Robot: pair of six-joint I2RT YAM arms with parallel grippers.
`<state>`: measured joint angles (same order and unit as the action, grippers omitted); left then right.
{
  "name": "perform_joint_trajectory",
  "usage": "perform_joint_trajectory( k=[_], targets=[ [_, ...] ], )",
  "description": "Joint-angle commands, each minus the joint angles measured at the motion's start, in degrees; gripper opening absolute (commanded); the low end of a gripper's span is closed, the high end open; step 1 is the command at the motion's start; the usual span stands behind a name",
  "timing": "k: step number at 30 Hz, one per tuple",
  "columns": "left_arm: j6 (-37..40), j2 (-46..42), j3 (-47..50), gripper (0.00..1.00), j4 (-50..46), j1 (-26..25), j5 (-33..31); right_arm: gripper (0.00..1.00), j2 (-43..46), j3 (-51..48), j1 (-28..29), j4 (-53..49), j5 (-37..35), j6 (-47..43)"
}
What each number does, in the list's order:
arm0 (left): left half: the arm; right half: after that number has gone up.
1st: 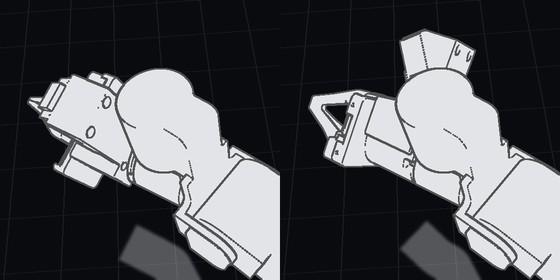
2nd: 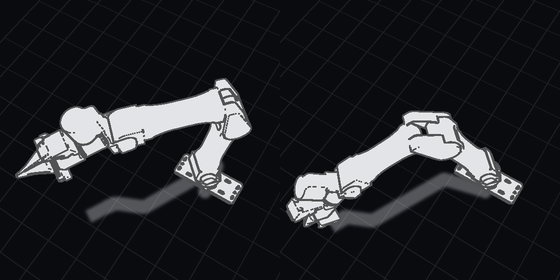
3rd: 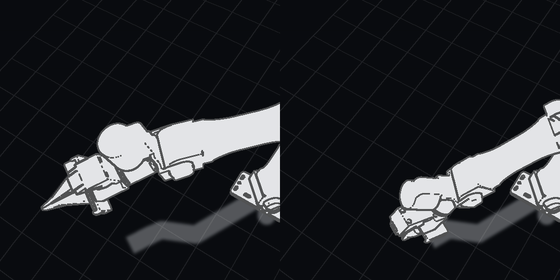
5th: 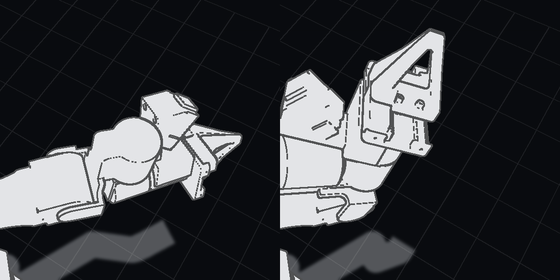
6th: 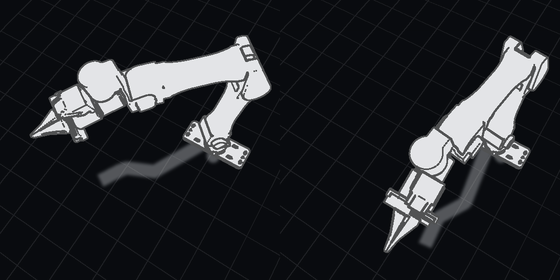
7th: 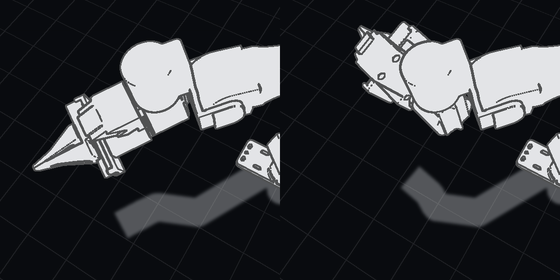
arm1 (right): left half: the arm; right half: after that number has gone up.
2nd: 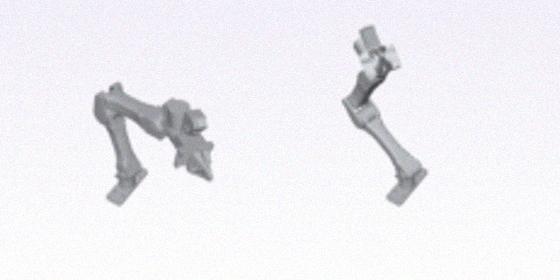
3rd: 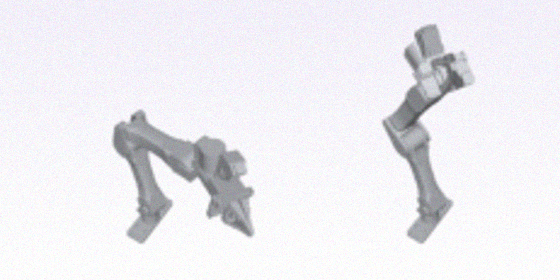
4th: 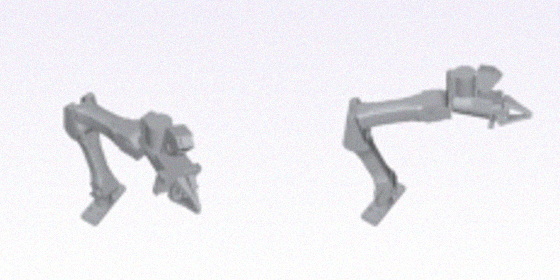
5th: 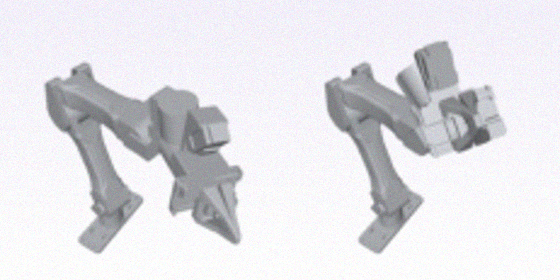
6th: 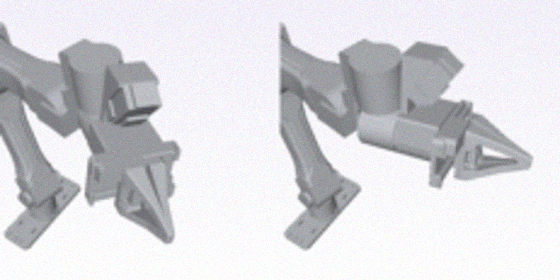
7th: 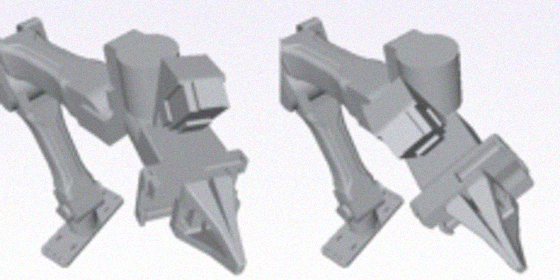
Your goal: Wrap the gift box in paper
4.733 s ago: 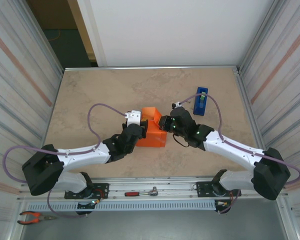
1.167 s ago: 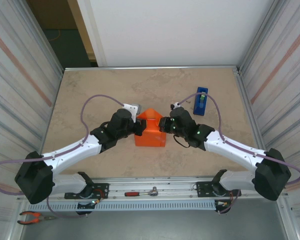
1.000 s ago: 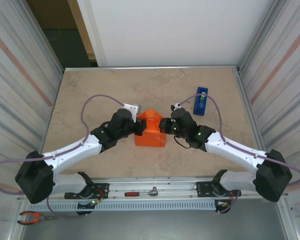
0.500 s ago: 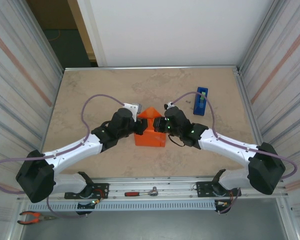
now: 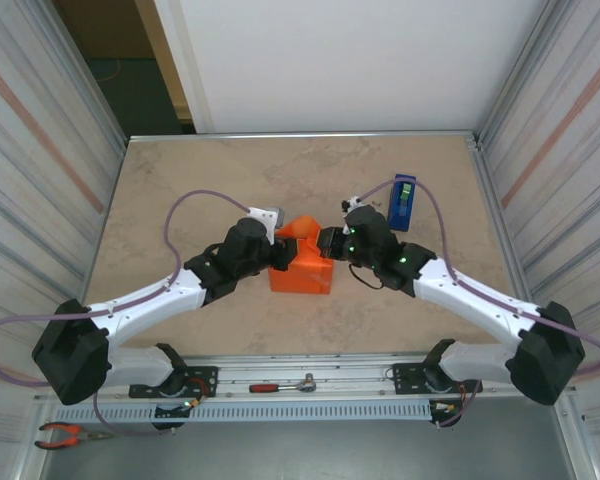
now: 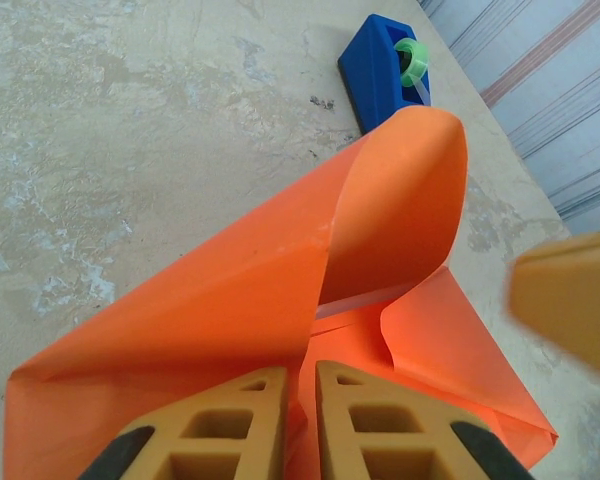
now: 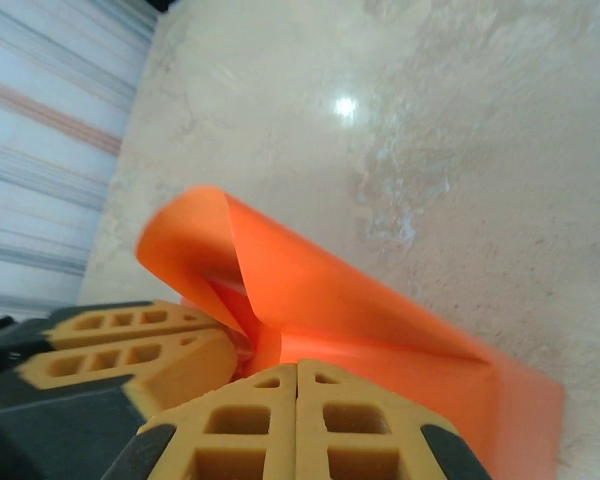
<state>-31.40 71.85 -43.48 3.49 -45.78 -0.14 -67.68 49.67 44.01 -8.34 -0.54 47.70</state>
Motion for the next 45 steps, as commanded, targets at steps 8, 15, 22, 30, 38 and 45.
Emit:
perform_joint_trajectory(
  k=[8, 15, 22, 30, 38, 45],
  targets=[
    [-1.1, 1.9, 2.0, 0.15, -3.1, -0.9, 0.5, 0.0, 6.0, -4.2, -4.7, -1.4, 2.1, -1.2],
    [-2.0, 1.5, 1.1, 0.16, -3.8, -0.9, 0.9, 0.0, 1.7, -4.1, -2.0, 2.2, 3.2, -2.6],
    [-3.7, 1.7, -0.7, 0.2, -6.5, -0.9, 1.1, 0.0, -1.4, -4.4, 0.8, 2.6, 3.0, -3.3],
    [-4.4, 1.6, -2.5, 0.38, -8.2, -1.5, -0.5, 0.0, -2.1, -6.4, 1.7, 2.5, 2.5, -2.6],
    [-3.9, 3.7, -3.6, 0.45, -8.5, -3.7, -4.9, 0.0, -1.3, -8.0, 2.5, 2.6, 2.1, -1.8],
    [-2.2, 5.7, -3.8, 0.48, -8.8, -6.8, -12.5, 0.0, -0.3, -8.9, 3.2, 2.7, 1.7, -1.3]
  ],
)
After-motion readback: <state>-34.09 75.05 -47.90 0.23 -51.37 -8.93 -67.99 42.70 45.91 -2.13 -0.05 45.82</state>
